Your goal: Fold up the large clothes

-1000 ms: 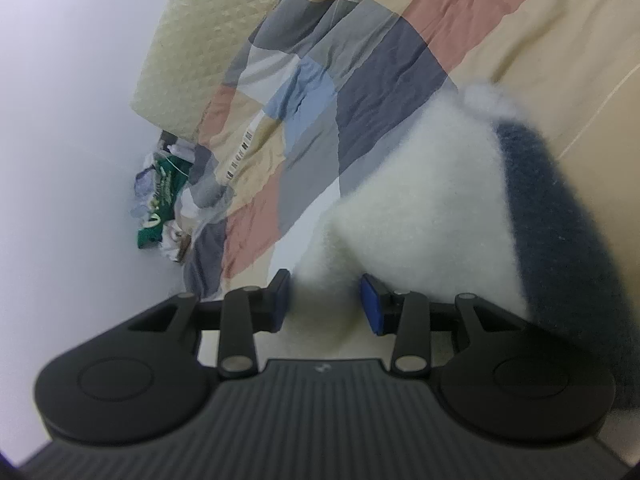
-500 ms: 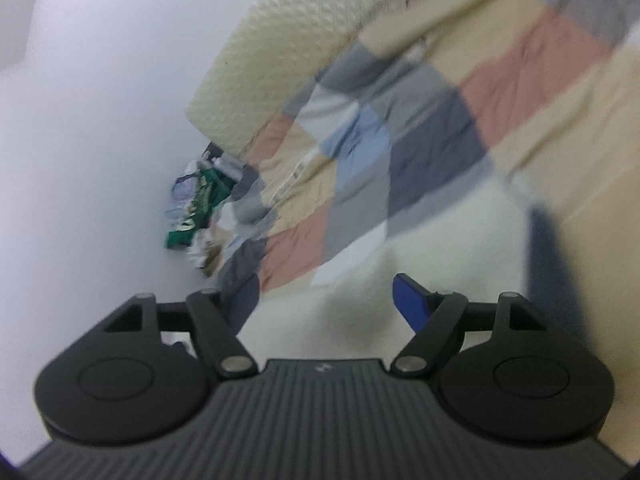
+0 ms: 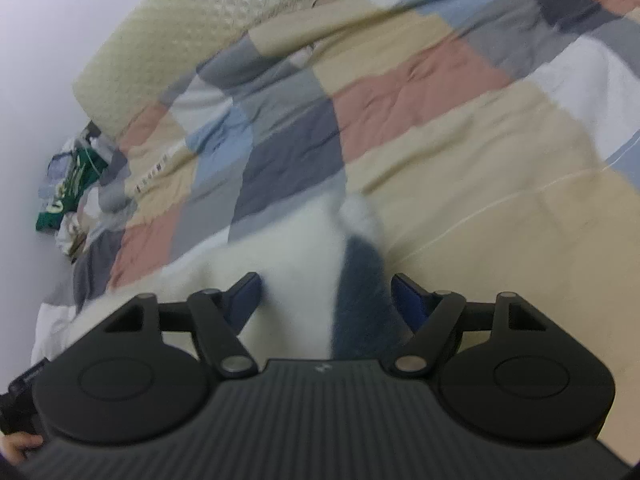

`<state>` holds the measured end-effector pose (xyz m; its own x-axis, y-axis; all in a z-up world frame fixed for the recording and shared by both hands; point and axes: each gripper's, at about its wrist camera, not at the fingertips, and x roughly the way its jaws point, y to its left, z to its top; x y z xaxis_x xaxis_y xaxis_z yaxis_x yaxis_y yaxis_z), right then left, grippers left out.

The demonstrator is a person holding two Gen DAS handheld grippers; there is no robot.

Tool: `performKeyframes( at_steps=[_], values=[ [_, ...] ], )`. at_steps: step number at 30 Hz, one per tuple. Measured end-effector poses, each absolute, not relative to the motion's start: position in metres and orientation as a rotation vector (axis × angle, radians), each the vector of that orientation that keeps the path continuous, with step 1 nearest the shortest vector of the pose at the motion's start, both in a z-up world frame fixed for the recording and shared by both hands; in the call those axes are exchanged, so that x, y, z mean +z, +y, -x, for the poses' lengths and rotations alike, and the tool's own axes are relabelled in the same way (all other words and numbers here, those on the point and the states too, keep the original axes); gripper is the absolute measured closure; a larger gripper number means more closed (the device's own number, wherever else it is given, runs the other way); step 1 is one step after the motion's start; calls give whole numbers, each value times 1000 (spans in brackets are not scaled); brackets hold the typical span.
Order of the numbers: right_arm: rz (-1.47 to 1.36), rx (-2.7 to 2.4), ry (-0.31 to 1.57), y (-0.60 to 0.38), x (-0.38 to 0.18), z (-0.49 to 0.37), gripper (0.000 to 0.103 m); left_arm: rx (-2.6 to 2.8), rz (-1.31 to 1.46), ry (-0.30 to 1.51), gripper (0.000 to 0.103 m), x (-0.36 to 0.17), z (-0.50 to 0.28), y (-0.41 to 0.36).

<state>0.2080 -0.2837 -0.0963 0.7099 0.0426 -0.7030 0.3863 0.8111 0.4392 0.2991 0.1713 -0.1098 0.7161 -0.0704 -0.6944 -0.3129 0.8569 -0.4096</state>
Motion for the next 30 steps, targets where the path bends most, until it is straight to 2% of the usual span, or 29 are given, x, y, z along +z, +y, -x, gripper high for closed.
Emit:
performKeyframes(
  at_steps=[1,2,3,4,5,6,8,13,21,24,26,30],
  values=[
    [-608,-190,772,-279,-98,-209,47,124,566,776,30,-111,-298,173],
    [-600,-182,763,-275,-98,-208,57,110,584,777,39,-112,-297,173],
    [-588,-174,753,-272,-97,-208,63,103,587,775,50,-112,-297,173],
    [-568,-173,742,-269,-94,-206,73,97,574,768,57,-109,-295,171],
    [-548,-173,732,-267,-90,-205,78,89,565,758,72,-106,-293,169],
    [-536,-165,717,-266,-86,-204,79,80,565,742,78,-102,-290,168],
    [-541,-156,662,-267,-76,-202,80,68,569,687,81,-91,-285,169],
    [-520,-185,571,-277,-65,-202,80,92,565,589,82,-78,-288,173],
    [-545,-258,671,-284,-114,-222,77,116,511,692,79,-103,-303,170],
    [-596,-257,655,-285,-110,-212,74,119,558,682,68,-97,-292,174],
    [-636,-265,640,-284,-105,-201,72,112,565,656,50,-88,-277,173],
    [-669,-276,616,-277,-92,-173,72,114,545,585,48,-60,-233,164]
  ],
)
